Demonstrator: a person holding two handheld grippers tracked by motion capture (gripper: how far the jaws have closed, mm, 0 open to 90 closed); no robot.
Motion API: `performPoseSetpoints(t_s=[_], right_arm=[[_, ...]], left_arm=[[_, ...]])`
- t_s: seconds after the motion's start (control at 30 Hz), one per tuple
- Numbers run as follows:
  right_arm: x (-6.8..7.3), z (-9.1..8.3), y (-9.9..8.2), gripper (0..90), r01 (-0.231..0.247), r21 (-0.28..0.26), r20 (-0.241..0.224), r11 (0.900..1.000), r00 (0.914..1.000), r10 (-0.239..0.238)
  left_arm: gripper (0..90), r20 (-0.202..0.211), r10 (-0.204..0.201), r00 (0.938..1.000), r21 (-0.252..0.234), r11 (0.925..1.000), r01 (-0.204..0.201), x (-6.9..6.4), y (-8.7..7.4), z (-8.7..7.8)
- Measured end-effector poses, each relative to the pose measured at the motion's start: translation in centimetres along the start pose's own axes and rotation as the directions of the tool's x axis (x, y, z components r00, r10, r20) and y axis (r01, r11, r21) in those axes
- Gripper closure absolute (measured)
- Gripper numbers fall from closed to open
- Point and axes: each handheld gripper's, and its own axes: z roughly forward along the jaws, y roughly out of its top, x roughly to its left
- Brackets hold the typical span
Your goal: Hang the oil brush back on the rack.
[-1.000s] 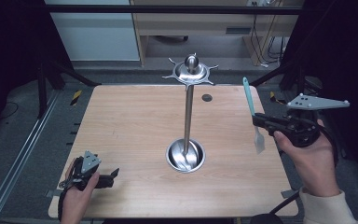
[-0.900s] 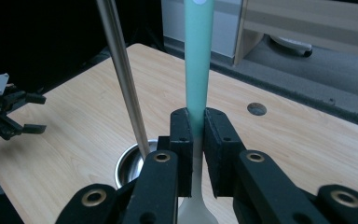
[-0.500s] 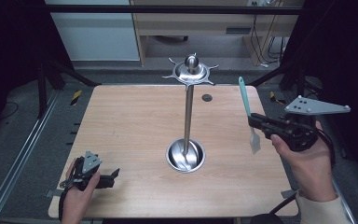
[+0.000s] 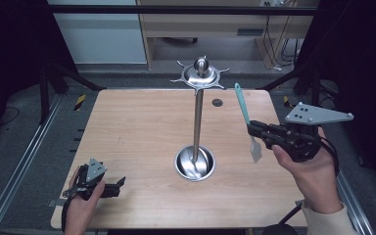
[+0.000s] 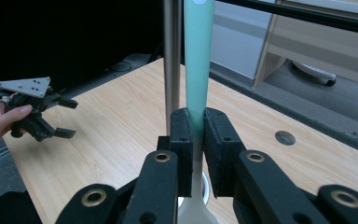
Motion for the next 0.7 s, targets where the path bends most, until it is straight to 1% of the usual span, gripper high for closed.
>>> performPoseSetpoints(t_s=[0.03,0.2,0.43,0.57,0.7], right_arm=[[0.3,0.3,0.1,82.2,0.006,0.004,-0.008,1.0,0.9999,-0.006],[0.5,0.7,0.3,82.2,0.009,0.003,-0.015,1.0,0.9998,-0.009],[0.6,1.0,0.4,82.2,0.011,0.008,-0.026,0.9999,0.9996,-0.011],[0.5,1.2,0.4,82.2,0.007,0.018,-0.021,0.9998,0.9998,-0.007],[0.5,1.4,0.4,82.2,0.007,0.03,-0.027,0.9995,0.9996,-0.007]], left_arm=[[3.1,0.0,-0.002,1.0,-0.002,1.0,0.002,0.0,0.0,0.0],[3.1,0.001,0.001,1.0,-0.001,1.0,-0.001,0.0,0.0,0.0],[3.1,0.002,0.001,1.0,0.0,1.0,-0.001,0.0,0.0,0.0],[3.1,0.001,0.002,1.0,0.0,1.0,-0.002,-0.1,0.0,0.0],[3.0,0.001,0.0,1.0,-0.001,1.0,0.0,0.0,0.0,0.0]])
